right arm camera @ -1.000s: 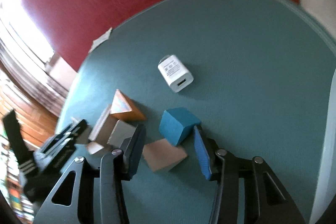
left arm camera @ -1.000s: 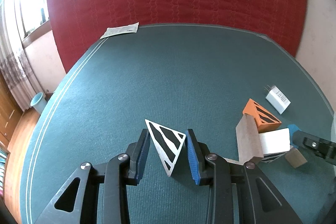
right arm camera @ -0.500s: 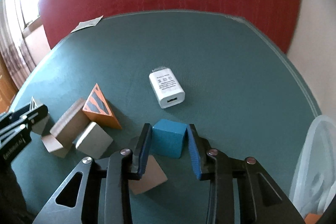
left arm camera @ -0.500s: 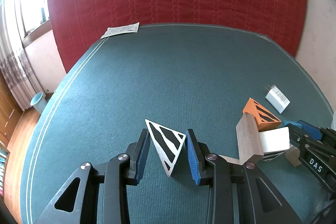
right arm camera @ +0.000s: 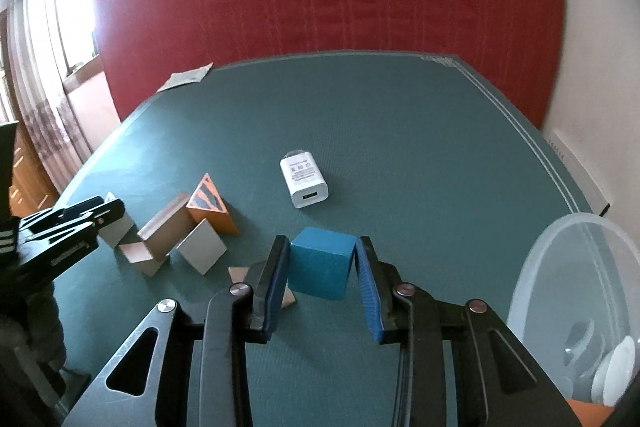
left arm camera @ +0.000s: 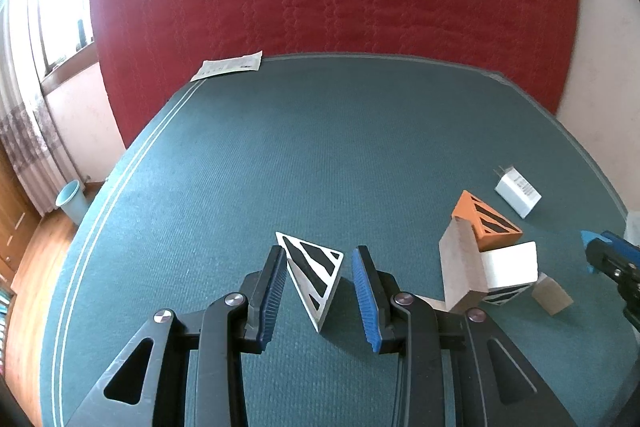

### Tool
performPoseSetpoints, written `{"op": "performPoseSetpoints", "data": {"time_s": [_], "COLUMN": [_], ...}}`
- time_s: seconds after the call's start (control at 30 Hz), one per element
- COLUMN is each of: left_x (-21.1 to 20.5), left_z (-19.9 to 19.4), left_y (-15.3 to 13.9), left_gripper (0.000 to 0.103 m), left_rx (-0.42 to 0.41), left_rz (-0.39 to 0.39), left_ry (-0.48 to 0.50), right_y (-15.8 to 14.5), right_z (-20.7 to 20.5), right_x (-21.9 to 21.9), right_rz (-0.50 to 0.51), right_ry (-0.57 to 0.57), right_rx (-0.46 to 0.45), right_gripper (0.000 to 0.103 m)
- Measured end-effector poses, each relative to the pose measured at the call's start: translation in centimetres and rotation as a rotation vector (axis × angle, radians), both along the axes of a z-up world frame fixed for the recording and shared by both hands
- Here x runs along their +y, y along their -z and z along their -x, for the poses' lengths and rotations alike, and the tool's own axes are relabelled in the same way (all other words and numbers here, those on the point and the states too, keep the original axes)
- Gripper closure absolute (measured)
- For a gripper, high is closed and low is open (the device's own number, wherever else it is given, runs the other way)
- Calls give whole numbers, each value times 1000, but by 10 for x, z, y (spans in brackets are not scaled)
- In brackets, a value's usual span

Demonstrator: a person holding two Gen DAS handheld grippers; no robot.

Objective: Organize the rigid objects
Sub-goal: 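Grasp the blue cube with the right tool, then carry the blue cube into the clear bowl and open the right tool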

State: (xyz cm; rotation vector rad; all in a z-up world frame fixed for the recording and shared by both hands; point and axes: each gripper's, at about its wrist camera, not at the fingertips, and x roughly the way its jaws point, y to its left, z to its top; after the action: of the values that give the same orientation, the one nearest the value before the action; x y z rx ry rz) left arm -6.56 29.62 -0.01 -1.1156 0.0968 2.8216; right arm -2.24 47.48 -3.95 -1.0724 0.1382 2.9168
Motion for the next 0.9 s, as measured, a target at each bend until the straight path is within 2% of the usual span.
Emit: {"op": "performPoseSetpoints", "data": {"time_s": [0.37, 0.77, 0.83, 0.87, 0.9], "left_x": [-14, -17, -19, -20, -21], "left_z": [12, 16, 18, 19, 20], "left_y": [-1, 6, 8, 8, 10], "left_gripper": [67, 66, 56, 48, 46], "left_rx": [1, 13, 4, 6, 9], "left_rz": [-41, -33, -37, -35, -31], "left_ry": [-1, 18, 7, -2, -12], "right_y": [-13, -30, -32, -33, -34], "right_z": [-27, -63, -71, -73, -76], "right_x": [10, 65, 76, 81, 86], "right_rz": [13, 35, 39, 41, 42], "right_ry": [12, 128, 157, 173, 190], "right_rx": [42, 90, 100, 104, 107], "right_gripper": [68, 68, 68, 68, 68]}}
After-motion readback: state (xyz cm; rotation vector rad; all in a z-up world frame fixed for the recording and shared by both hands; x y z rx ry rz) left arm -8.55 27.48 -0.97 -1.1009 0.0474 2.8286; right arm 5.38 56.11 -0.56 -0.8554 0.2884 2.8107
